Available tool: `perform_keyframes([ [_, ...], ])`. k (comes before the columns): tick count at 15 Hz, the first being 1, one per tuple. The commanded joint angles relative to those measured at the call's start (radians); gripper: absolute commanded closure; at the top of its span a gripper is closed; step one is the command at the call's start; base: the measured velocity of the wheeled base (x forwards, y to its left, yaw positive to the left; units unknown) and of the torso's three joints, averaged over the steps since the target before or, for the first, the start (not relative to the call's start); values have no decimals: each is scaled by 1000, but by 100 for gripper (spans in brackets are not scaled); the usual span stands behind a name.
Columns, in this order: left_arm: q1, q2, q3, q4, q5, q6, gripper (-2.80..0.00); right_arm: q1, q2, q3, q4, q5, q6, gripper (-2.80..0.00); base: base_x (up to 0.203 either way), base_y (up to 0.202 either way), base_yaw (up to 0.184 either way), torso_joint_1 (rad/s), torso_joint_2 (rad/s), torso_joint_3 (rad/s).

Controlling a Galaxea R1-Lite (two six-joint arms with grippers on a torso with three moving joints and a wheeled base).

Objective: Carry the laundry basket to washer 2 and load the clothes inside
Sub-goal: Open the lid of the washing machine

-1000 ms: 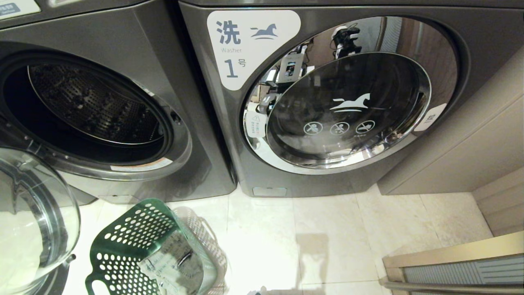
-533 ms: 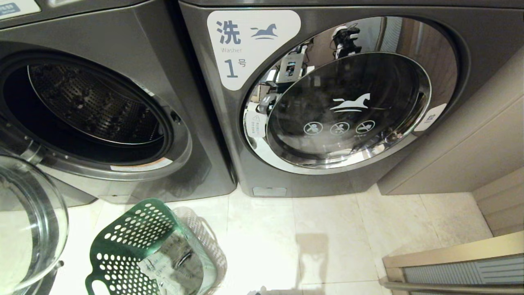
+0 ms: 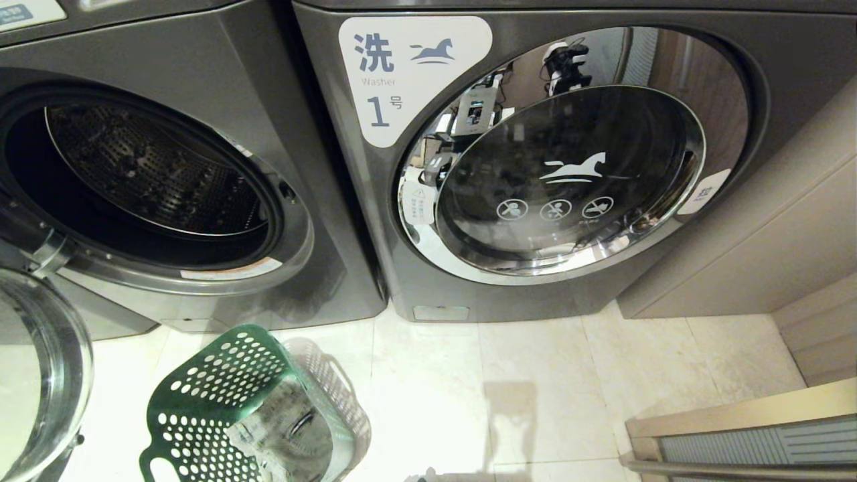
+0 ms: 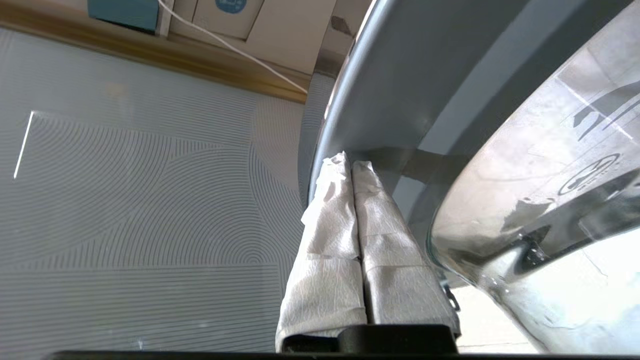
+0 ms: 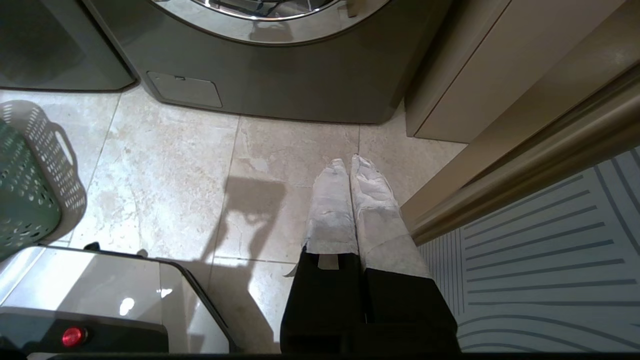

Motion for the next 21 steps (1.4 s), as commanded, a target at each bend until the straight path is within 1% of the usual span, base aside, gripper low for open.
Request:
perform_keyframes([
  [1, 22, 50, -23, 1, 3, -2, 0, -1, 1, 0, 0, 1, -1, 0, 0, 0, 0, 0, 0, 0],
  [12, 99, 201, -153, -6, 7, -13, 0, -1, 1, 0, 0, 1, -1, 0, 0, 0, 0, 0, 0, 0],
  [21, 127, 311, -250, -92, 10, -16, 0, 1, 1, 0, 0, 1, -1, 0, 0, 0, 0, 0, 0, 0],
])
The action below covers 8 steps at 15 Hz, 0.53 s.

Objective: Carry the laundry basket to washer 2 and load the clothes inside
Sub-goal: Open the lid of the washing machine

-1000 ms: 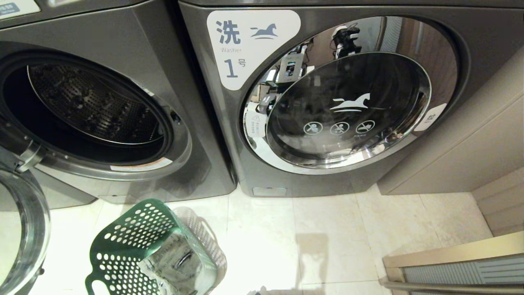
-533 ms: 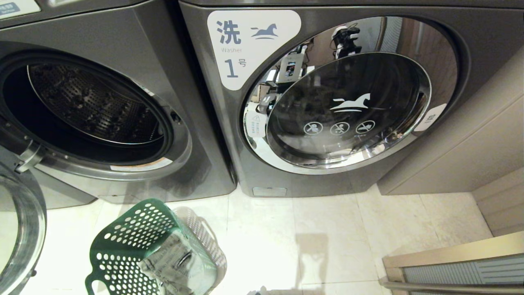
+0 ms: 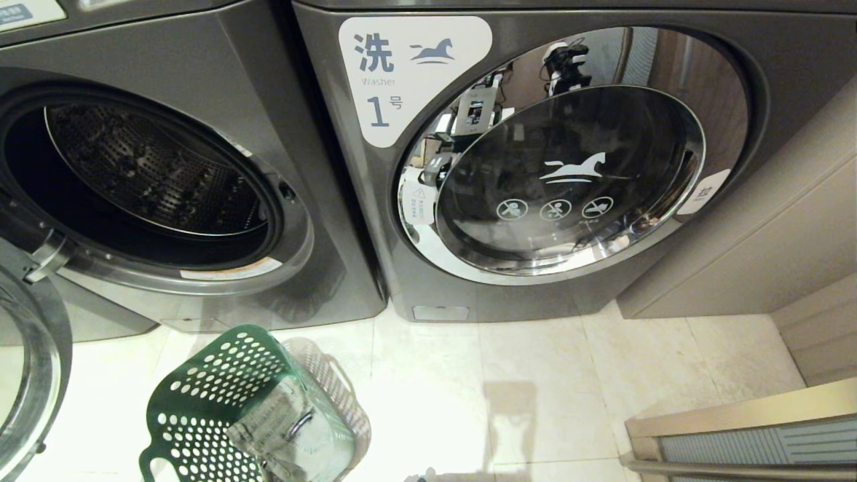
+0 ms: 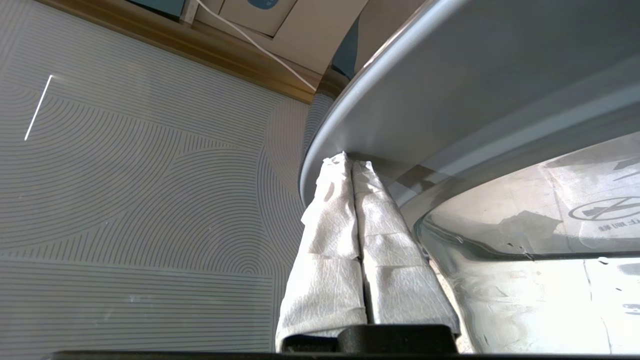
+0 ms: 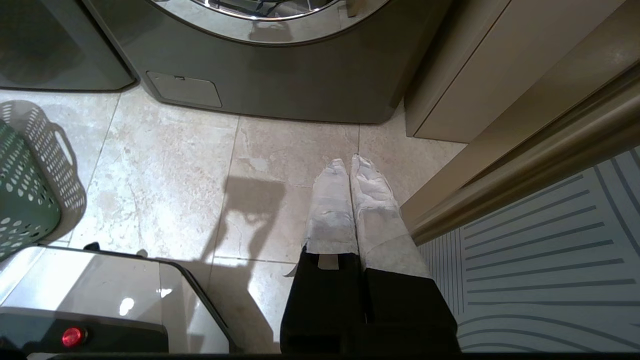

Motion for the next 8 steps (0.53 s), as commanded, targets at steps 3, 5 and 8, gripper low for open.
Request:
perform_keyframes([
  [3, 11, 57, -34, -34, 4, 2, 0, -1, 1, 0, 0, 1, -1, 0, 0, 0, 0, 0, 0, 0],
  [5, 16, 77, -45, -62, 4, 2, 0, 1, 1, 0, 0, 1, -1, 0, 0, 0, 0, 0, 0, 0],
  [8, 20, 88, -51, -82, 4, 2, 0, 0, 1, 0, 0, 1, -1, 0, 0, 0, 0, 0, 0, 0],
])
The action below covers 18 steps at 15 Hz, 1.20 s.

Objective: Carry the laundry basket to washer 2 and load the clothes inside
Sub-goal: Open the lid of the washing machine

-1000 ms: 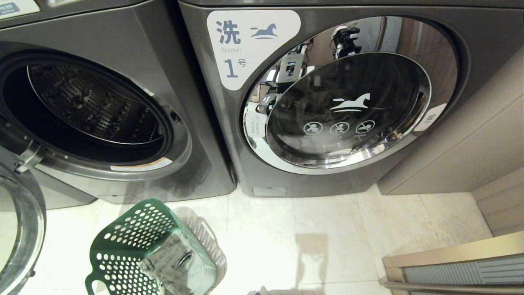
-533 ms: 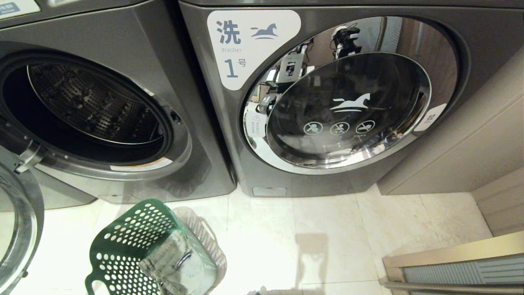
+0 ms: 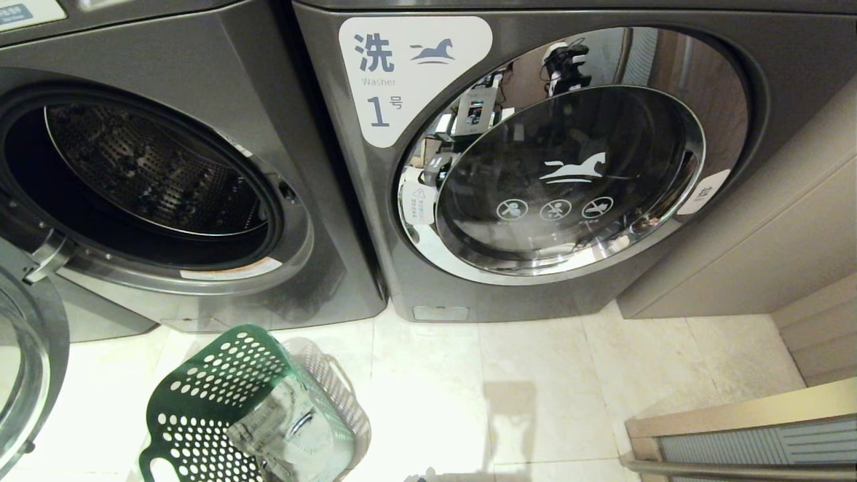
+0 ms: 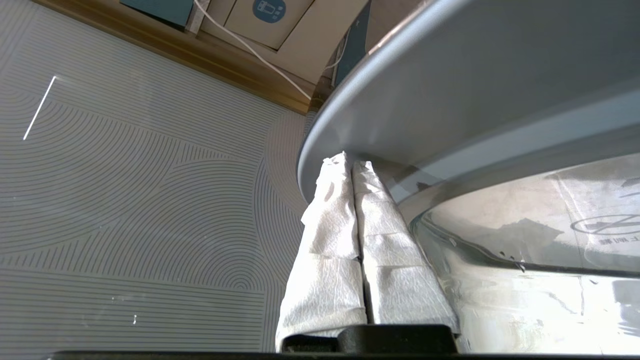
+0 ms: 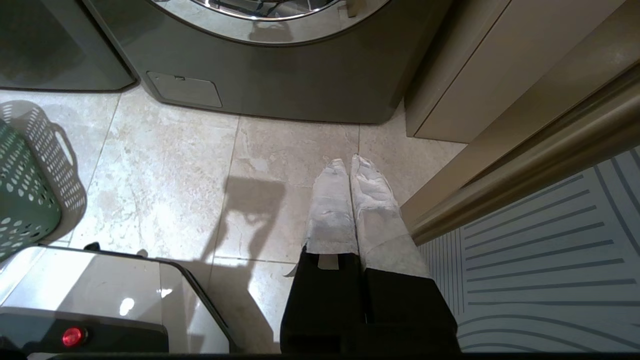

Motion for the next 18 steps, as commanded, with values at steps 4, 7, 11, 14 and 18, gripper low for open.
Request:
perform_keyframes([
  [4, 3, -14, 18, 4, 2, 0, 0, -1, 1, 0, 0, 1, -1, 0, 0, 0, 0, 0, 0, 0],
  [7, 1, -86, 44, 4, -4, 0, 0, -1, 1, 0, 0, 1, -1, 0, 0, 0, 0, 0, 0, 0],
  [11, -45, -335, 221, 5, -38, -1, 0, -1, 1, 0, 0, 1, -1, 0, 0, 0, 0, 0, 0, 0],
  [14, -132, -611, 434, 10, -161, -1, 0, 0, 1, 0, 0, 1, -1, 0, 0, 0, 0, 0, 0, 0],
  [18, -288, -1045, 833, 52, -351, 13, 0, 0, 1, 0, 0, 1, -1, 0, 0, 0, 0, 0, 0, 0],
])
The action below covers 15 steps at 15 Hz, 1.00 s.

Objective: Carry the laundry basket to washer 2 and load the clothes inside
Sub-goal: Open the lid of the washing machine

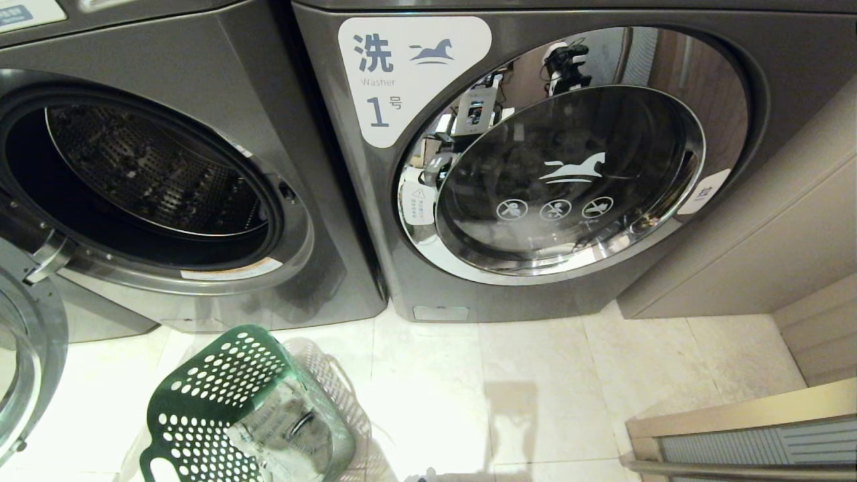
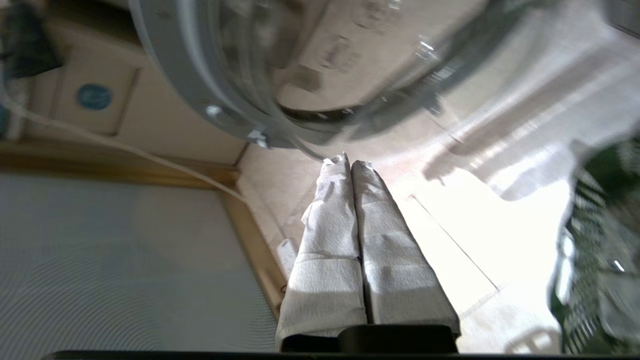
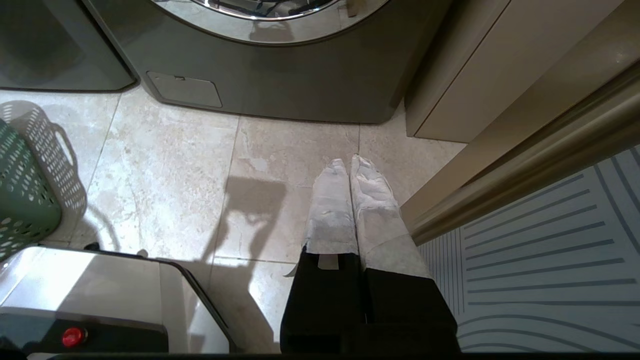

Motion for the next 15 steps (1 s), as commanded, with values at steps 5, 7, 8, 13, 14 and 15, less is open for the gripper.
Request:
perform_keyframes([
  [5, -393, -449, 707, -365, -9, 4, 0, -1, 1, 0, 0, 1, -1, 0, 0, 0, 0, 0, 0, 0],
  [7, -550, -497, 872, -523, 18, 8, 0, 1, 1, 0, 0, 1, -1, 0, 0, 0, 0, 0, 0, 0],
  [8, -629, -553, 892, -496, 26, 7, 0, 1, 1, 0, 0, 1, -1, 0, 0, 0, 0, 0, 0, 0],
  [13, -833, -799, 871, -271, -95, 47, 0, -1, 1, 0, 0, 1, -1, 0, 0, 0, 0, 0, 0, 0],
  [14, -862, -846, 870, -263, -107, 50, 0, -1, 1, 0, 0, 1, -1, 0, 0, 0, 0, 0, 0, 0],
  [15, -888, -894, 871, -263, -114, 49, 0, 1, 1, 0, 0, 1, -1, 0, 0, 0, 0, 0, 0, 0],
])
